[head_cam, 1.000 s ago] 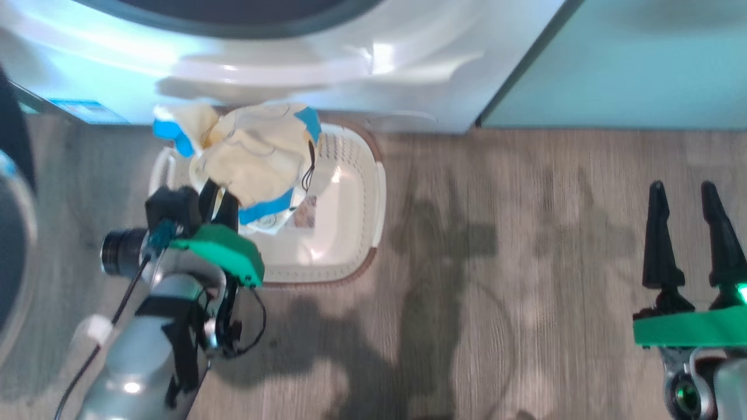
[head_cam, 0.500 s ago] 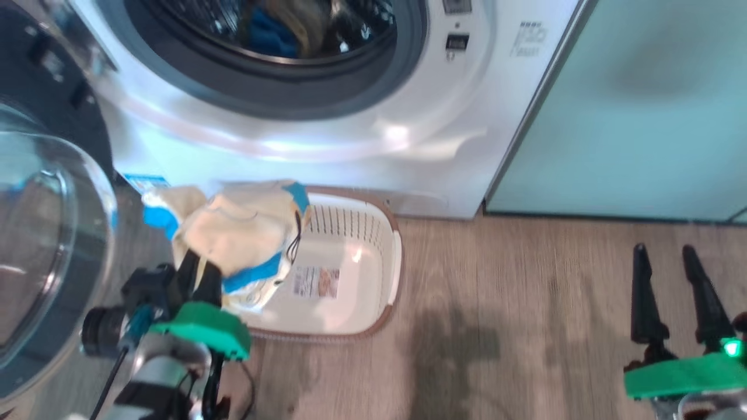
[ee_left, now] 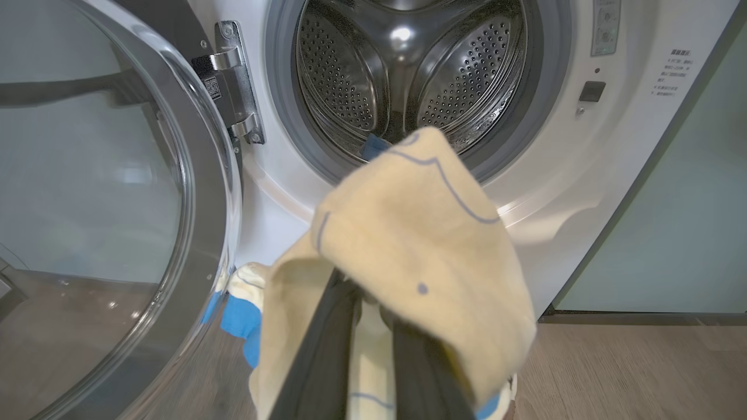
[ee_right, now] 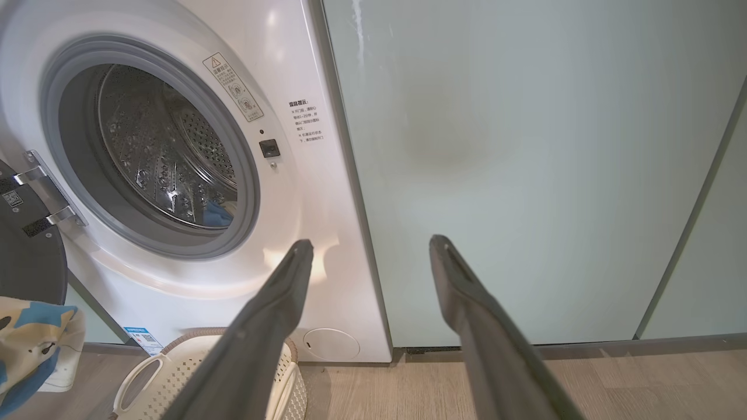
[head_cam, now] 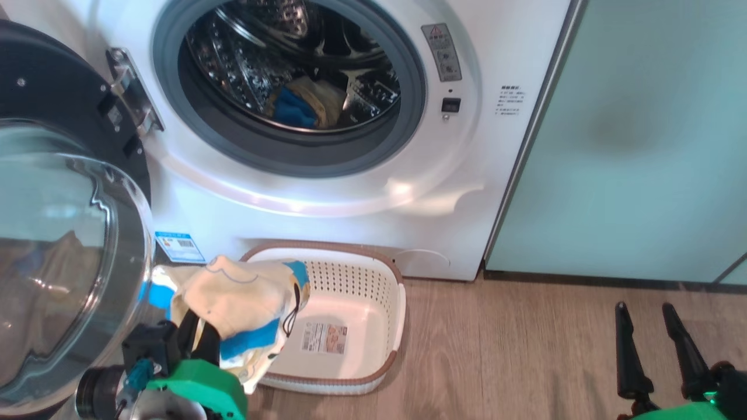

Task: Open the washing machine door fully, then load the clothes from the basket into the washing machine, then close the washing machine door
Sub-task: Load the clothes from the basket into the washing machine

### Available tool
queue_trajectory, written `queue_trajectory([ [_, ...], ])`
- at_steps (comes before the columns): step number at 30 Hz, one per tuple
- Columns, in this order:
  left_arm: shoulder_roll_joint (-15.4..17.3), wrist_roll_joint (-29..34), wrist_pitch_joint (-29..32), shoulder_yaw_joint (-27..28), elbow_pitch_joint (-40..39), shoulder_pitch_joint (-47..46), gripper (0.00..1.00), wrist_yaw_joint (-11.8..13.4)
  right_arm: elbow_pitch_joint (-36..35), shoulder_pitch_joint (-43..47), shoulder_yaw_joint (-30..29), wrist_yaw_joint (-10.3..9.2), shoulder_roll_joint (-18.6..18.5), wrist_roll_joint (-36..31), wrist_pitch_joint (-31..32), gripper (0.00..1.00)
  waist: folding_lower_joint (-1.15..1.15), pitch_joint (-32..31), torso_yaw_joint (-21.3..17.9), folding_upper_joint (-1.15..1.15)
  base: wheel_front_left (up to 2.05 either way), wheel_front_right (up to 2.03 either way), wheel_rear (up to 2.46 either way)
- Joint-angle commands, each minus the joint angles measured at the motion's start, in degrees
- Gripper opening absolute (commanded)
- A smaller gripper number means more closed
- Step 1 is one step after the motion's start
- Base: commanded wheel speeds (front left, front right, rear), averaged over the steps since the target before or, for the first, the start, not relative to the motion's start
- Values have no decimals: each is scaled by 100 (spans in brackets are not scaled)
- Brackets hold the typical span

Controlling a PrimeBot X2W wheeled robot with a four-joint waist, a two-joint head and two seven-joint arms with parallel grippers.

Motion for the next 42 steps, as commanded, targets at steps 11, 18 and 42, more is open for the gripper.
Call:
queue_trajectory([
  [11, 181, 42, 76, 148, -374, -10, 0, 93, -167, 52, 218, -4, -36, -3, -38, 100, 1, -249, -57, -1, 0, 0, 0],
  [18, 182, 33, 93, 124, -379, -16, 0, 107, -154, 10, 221, -4, -25, -3, -38, 100, 1, -240, -63, -1, 0, 0, 0],
  [42, 87, -93, 28, -29, -146, -670, 0, -94, -245, -239, 259, -4, -29, 10, -38, 100, 1, 233, -133, -1, 0, 0, 0],
])
